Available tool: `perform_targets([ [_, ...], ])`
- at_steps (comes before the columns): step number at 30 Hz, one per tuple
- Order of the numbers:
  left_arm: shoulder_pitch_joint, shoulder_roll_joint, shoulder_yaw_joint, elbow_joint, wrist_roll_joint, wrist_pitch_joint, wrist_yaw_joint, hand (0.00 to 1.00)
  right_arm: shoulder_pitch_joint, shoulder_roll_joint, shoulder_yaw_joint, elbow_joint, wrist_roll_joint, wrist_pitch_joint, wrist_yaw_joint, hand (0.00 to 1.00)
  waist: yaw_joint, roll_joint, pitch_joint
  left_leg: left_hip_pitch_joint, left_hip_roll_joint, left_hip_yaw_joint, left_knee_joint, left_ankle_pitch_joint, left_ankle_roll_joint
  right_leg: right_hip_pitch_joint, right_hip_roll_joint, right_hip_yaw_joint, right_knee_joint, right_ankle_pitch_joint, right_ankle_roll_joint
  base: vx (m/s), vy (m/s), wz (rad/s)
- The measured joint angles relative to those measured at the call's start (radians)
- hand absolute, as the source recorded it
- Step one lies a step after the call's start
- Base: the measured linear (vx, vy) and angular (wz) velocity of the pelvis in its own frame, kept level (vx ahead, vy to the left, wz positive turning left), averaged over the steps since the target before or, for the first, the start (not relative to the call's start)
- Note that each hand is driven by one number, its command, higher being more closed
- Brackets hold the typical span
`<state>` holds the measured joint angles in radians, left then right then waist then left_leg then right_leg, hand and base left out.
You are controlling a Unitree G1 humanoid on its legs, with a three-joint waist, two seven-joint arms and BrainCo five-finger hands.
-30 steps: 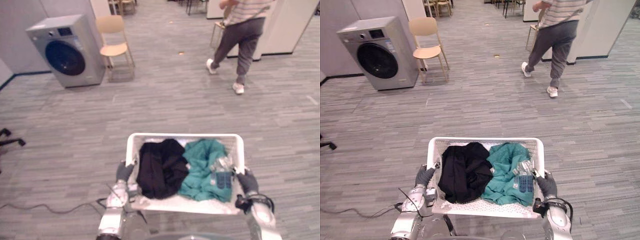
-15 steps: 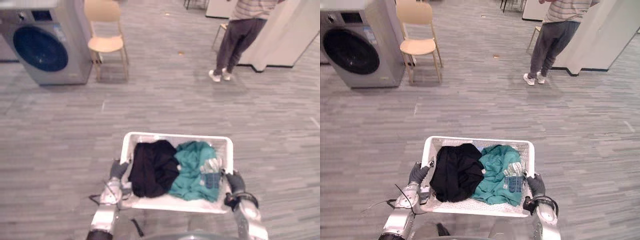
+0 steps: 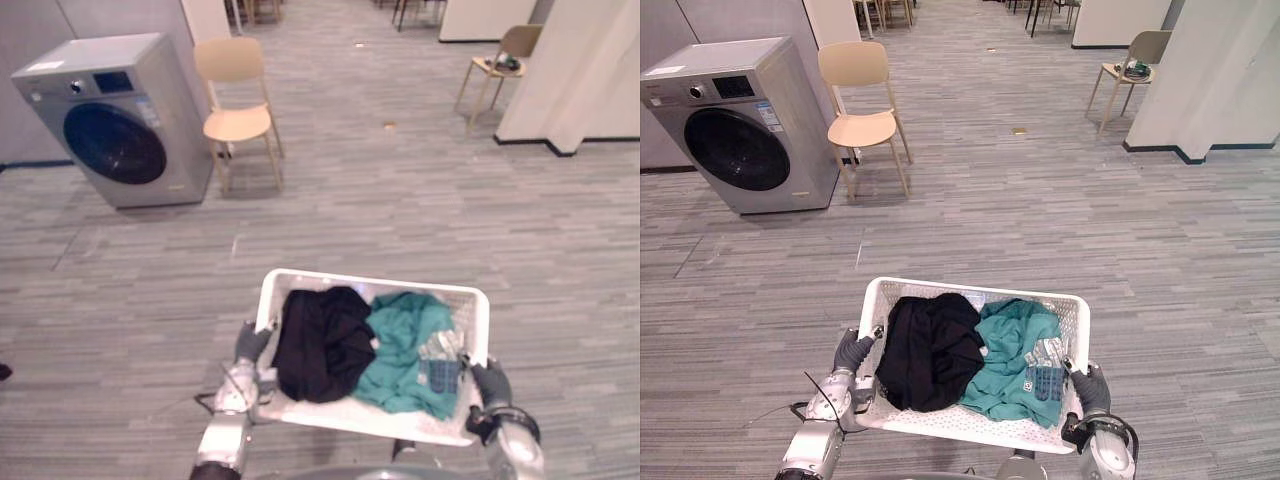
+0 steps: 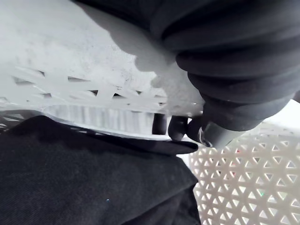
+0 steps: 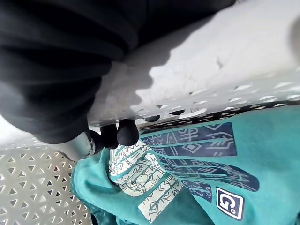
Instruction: Pick up the laundry basket with both hands and put the clothes into the washing machine.
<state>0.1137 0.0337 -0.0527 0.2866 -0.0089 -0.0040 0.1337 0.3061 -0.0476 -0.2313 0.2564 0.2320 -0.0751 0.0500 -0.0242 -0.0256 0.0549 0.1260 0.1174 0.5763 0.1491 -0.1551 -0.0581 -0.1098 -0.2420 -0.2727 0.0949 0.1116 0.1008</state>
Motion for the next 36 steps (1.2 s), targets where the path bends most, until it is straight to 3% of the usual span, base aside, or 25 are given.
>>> perform_targets([
  [5, -0.013, 0.034, -0.029, 0.053, 0.018, 0.000, -0.003, 1.00, 0.038, 0.011, -0.003, 0.067, 0.084, -0.004, 0.033, 1.00, -0.021, -0.047, -0.039, 0.025, -0.004, 0.004, -0.059, 0.004, -0.015, 0.017, 0.007, -0.026, -0.031, 0.008, -0.002, 0.01, -0.005, 0.00],
  [9, -0.051, 0.048, -0.035, 0.116, 0.021, 0.000, -0.020, 1.00, 0.033, 0.009, -0.004, 0.126, 0.135, -0.007, 0.056, 1.00, -0.047, -0.066, -0.056, 0.046, -0.012, 0.001, -0.124, 0.015, -0.035, 0.014, 0.014, -0.062, -0.030, 0.017, -0.013, 0.04, -0.005, -0.01],
  [11, -0.075, 0.051, -0.047, 0.132, 0.021, 0.000, -0.024, 1.00, 0.027, 0.005, -0.005, 0.153, 0.162, -0.016, 0.061, 1.00, -0.051, -0.059, -0.058, 0.039, -0.014, -0.002, -0.149, 0.027, -0.032, -0.003, 0.017, -0.095, -0.028, 0.040, -0.029, 0.07, 0.018, 0.07],
  [14, -0.100, 0.051, -0.063, 0.158, 0.021, 0.000, -0.021, 1.00, 0.011, -0.010, -0.009, 0.191, 0.183, -0.019, 0.061, 1.00, -0.072, -0.036, -0.061, 0.012, -0.020, -0.042, -0.148, 0.035, -0.021, -0.042, -0.018, -0.161, 0.050, 0.044, -0.031, 0.14, 0.062, 0.38],
  [16, -0.105, 0.051, -0.064, 0.158, 0.021, 0.001, -0.019, 1.00, -0.005, -0.017, -0.009, 0.203, 0.189, -0.015, 0.062, 1.00, -0.074, -0.014, -0.048, 0.026, -0.026, -0.060, -0.150, 0.035, -0.021, -0.100, -0.074, -0.195, 0.219, 0.044, -0.031, 0.18, 0.095, 0.43],
  [17, -0.104, 0.051, -0.066, 0.158, 0.020, 0.002, -0.018, 1.00, -0.008, -0.019, -0.009, 0.203, 0.189, -0.014, 0.063, 1.00, -0.073, -0.007, -0.037, 0.053, -0.038, -0.069, -0.153, 0.033, -0.018, -0.137, -0.128, -0.200, 0.370, 0.054, -0.044, 0.18, 0.120, 0.46],
  [18, -0.104, 0.050, -0.066, 0.157, 0.014, 0.001, -0.016, 1.00, -0.017, -0.039, -0.008, 0.192, 0.189, -0.017, 0.067, 1.00, -0.072, 0.024, -0.018, 0.089, -0.032, -0.086, -0.154, 0.011, 0.015, -0.196, -0.162, -0.188, 0.522, 0.063, -0.081, 0.15, 0.104, 0.39],
  [19, -0.105, 0.051, -0.062, 0.155, 0.006, -0.002, -0.014, 1.00, -0.026, -0.042, -0.004, 0.196, 0.189, -0.014, 0.075, 1.00, -0.068, 0.038, -0.011, 0.099, -0.025, -0.087, -0.153, -0.005, 0.031, -0.218, -0.159, -0.183, 0.569, 0.009, -0.063, 0.09, 0.035, 0.22],
  [20, -0.113, 0.060, -0.051, 0.155, 0.002, -0.003, -0.001, 1.00, -0.060, -0.035, 0.002, 0.213, 0.189, -0.009, 0.087, 1.00, -0.067, 0.037, -0.011, 0.107, -0.021, -0.096, -0.146, -0.023, 0.033, -0.258, -0.141, -0.185, 0.589, -0.089, -0.036, 0.09, -0.030, 0.17],
  [21, -0.121, 0.077, -0.054, 0.155, -0.005, -0.005, 0.000, 1.00, -0.077, -0.031, 0.002, 0.223, 0.189, -0.007, 0.092, 1.00, -0.068, 0.035, -0.010, 0.107, -0.020, -0.105, -0.145, -0.033, 0.027, -0.277, -0.117, -0.195, 0.540, -0.110, -0.028, 0.13, -0.068, 0.31],
  [23, -0.130, 0.095, -0.063, 0.155, -0.019, -0.004, 0.000, 1.00, -0.085, -0.022, 0.000, 0.239, 0.190, -0.007, 0.094, 1.00, -0.072, 0.034, -0.008, 0.109, -0.022, -0.117, -0.145, -0.051, 0.009, -0.291, -0.063, -0.244, 0.344, -0.105, -0.017, 0.24, -0.113, 0.32],
  [25, -0.135, 0.100, -0.067, 0.155, -0.019, 0.000, -0.001, 1.00, -0.084, -0.018, -0.002, 0.237, 0.190, -0.007, 0.093, 1.00, -0.072, 0.017, 0.001, 0.131, -0.033, -0.147, -0.143, -0.076, -0.031, -0.290, -0.012, -0.297, 0.107, -0.047, -0.021, 0.35, -0.150, 0.43],
  [26, -0.135, 0.100, -0.069, 0.155, -0.019, 0.000, -0.001, 1.00, -0.083, -0.018, -0.004, 0.236, 0.190, -0.007, 0.093, 1.00, -0.072, 0.014, 0.004, 0.143, -0.032, -0.161, -0.143, -0.086, -0.046, -0.288, -0.002, -0.285, 0.080, -0.044, -0.020, 0.49, -0.203, 0.64],
  [27, -0.135, 0.092, -0.076, 0.157, -0.019, 0.000, 0.000, 1.00, -0.077, -0.024, -0.011, 0.227, 0.190, -0.007, 0.092, 1.00, -0.075, 0.012, 0.007, 0.172, -0.010, -0.183, -0.143, -0.110, -0.082, -0.282, 0.021, -0.221, 0.110, 0.005, -0.083, 0.62, -0.261, 0.62],
  [28, -0.138, 0.079, -0.079, 0.157, -0.021, 0.000, 0.001, 1.00, -0.078, -0.034, -0.018, 0.222, 0.190, -0.007, 0.093, 1.00, -0.069, 0.046, 0.010, 0.174, 0.037, -0.195, -0.082, -0.134, -0.120, -0.298, 0.047, -0.206, 0.212, -0.019, -0.130, 0.65, -0.303, 0.51],
  [29, -0.142, 0.075, -0.078, 0.157, -0.022, 0.000, 0.003, 1.00, -0.087, -0.039, -0.018, 0.224, 0.190, 0.000, 0.093, 1.00, -0.062, 0.052, 0.010, 0.150, 0.068, -0.194, -0.006, -0.139, -0.130, -0.298, 0.048, -0.213, 0.247, -0.058, -0.150, 0.59, -0.376, 0.31],
  [30, -0.146, 0.076, -0.077, 0.157, -0.022, 0.000, 0.003, 1.00, -0.095, -0.042, -0.018, 0.226, 0.190, 0.007, 0.093, 1.00, -0.057, 0.057, 0.012, 0.066, 0.146, -0.192, 0.227, -0.117, -0.146, -0.273, 0.058, -0.230, 0.288, -0.116, -0.156, 0.50, -0.384, 0.17],
  [31, -0.147, 0.079, -0.072, 0.158, -0.022, 0.000, 0.003, 1.00, -0.092, -0.042, -0.018, 0.226, 0.190, 0.006, 0.093, 1.00, -0.051, 0.065, 0.016, -0.001, 0.211, -0.192, 0.419, -0.053, -0.135, -0.234, 0.079, -0.241, 0.297, -0.153, -0.168, 0.62, -0.460, 0.04],
  [32, -0.140, 0.077, -0.074, 0.158, -0.026, 0.000, 0.002, 1.00, -0.089, -0.045, -0.015, 0.226, 0.193, 0.007, 0.093, 1.00, -0.037, 0.086, 0.024, -0.087, 0.303, -0.211, 0.661, 0.090, -0.114, -0.163, 0.125, -0.245, 0.277, -0.198, -0.180, 0.60, -0.378, -0.19],
  [33, -0.134, 0.072, -0.073, 0.158, -0.030, -0.001, 0.002, 1.00, -0.090, -0.053, -0.007, 0.226, 0.196, 0.007, 0.092, 1.00, -0.024, 0.101, 0.035, -0.146, 0.345, -0.243, 0.856, 0.109, -0.113, -0.105, 0.158, -0.239, 0.254, -0.222, -0.187, 0.68, -0.343, -0.40],
  [34, -0.129, 0.067, -0.073, 0.158, -0.033, -0.001, 0.002, 1.00, -0.095, -0.066, 0.000, 0.225, 0.201, 0.008, 0.093, 1.00, -0.014, 0.099, 0.051, -0.212, 0.350, -0.284, 1.016, 0.097, -0.107, -0.043, 0.184, -0.221, 0.225, -0.240, -0.184, 0.64, -0.219, -0.47],
  [35, -0.119, 0.068, -0.071, 0.158, -0.044, -0.001, 0.002, 1.00, -0.097, -0.073, 0.008, 0.225, 0.206, 0.010, 0.093, 1.00, -0.010, 0.091, 0.065, -0.282, 0.314, -0.319, 1.127, 0.078, -0.077, 0.040, 0.195, -0.199, 0.177, -0.246, -0.182, 0.51, -0.113, -0.44],
  [36, -0.113, 0.068, -0.070, 0.157, -0.052, -0.003, 0.002, 1.00, -0.097, -0.077, 0.014, 0.225, 0.206, 0.010, 0.093, 1.00, -0.006, 0.078, 0.072, -0.315, 0.288, -0.319, 1.134, 0.068, -0.062, 0.075, 0.195, -0.187, 0.150, -0.245, -0.178, 0.50, -0.072, -0.54],
])
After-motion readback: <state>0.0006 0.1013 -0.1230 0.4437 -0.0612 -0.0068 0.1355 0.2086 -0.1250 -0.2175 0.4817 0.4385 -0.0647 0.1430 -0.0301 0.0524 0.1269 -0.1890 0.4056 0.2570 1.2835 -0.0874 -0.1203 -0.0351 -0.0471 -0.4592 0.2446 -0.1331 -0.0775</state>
